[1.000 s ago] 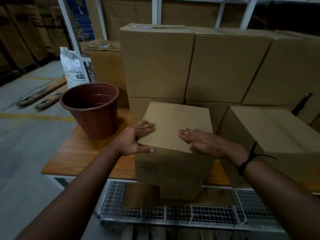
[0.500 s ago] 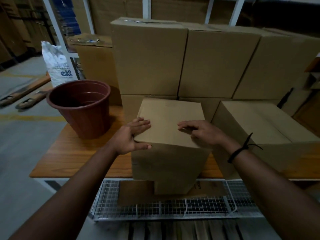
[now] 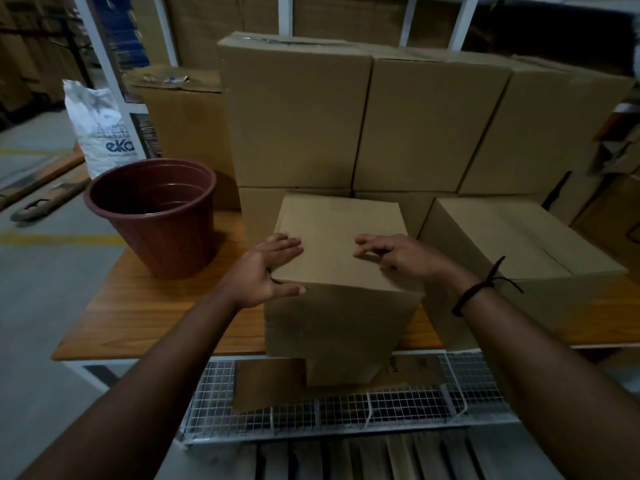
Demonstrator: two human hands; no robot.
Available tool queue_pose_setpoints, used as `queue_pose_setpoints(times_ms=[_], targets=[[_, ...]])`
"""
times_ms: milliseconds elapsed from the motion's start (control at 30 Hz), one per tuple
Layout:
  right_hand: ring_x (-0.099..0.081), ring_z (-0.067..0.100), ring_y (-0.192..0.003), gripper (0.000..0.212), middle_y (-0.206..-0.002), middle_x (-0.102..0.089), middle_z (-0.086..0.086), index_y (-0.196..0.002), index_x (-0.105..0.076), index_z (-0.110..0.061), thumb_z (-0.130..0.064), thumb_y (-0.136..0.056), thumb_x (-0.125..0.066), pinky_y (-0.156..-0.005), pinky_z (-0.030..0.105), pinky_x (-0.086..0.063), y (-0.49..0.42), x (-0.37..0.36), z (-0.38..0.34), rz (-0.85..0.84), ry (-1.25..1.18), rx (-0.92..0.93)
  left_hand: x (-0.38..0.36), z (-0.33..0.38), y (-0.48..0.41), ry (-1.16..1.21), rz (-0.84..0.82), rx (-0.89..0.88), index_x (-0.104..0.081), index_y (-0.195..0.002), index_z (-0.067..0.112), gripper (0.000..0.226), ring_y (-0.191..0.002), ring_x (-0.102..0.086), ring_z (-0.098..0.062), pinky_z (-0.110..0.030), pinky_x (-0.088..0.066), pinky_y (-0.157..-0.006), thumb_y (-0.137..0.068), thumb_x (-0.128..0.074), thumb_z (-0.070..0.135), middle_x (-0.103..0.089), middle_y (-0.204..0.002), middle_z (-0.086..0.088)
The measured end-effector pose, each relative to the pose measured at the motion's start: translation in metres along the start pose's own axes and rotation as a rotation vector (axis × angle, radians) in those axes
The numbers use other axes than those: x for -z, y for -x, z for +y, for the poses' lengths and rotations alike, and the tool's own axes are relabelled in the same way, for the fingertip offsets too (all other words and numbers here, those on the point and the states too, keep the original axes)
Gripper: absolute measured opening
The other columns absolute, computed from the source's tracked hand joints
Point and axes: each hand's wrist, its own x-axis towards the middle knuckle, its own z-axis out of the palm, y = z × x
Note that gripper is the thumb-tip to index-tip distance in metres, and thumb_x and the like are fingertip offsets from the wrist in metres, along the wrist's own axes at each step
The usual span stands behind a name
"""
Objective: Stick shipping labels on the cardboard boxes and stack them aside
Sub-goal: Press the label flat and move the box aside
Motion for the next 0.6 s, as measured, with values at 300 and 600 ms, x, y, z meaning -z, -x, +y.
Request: queue_pose_setpoints(times_ms=[300, 600], targets=[[-0.017, 0.008, -0.145, 0.055, -0.159, -0.02, -0.01, -0.153, -0.025, -0.026, -0.023, -0.101, -0.043, -0.113, 0.025, -0.015, -0.002, -0.015, -0.018, -0.014, 0.345, -0.066, 0.001, -0.002, -0.001, 0.001, 0.005, 0.004, -0.048, -0.143, 0.024, 0.101, -0.147, -0.022, -0.007, -0.045, -0.027, -0.118, -0.065, -0.055, 0.087, -0.039, -0.152, 0.012], [0.002, 0.003, -0.146, 0.053, -0.161, 0.0, -0.012, -0.154, -0.007, -0.03, -0.045, -0.104, -0.017, -0.113, 0.021, 0.003, 0.003, -0.005, 0.001, -0.032, 0.709, -0.039, 0.002, -0.004, -0.004, 0.002, 0.001, -0.034, -0.05, -0.141, 0.022, 0.098, -0.146, -0.024, -0.008, -0.046, -0.029, -0.118, -0.067, -0.055, 0.085, -0.041, -0.151, 0.009]])
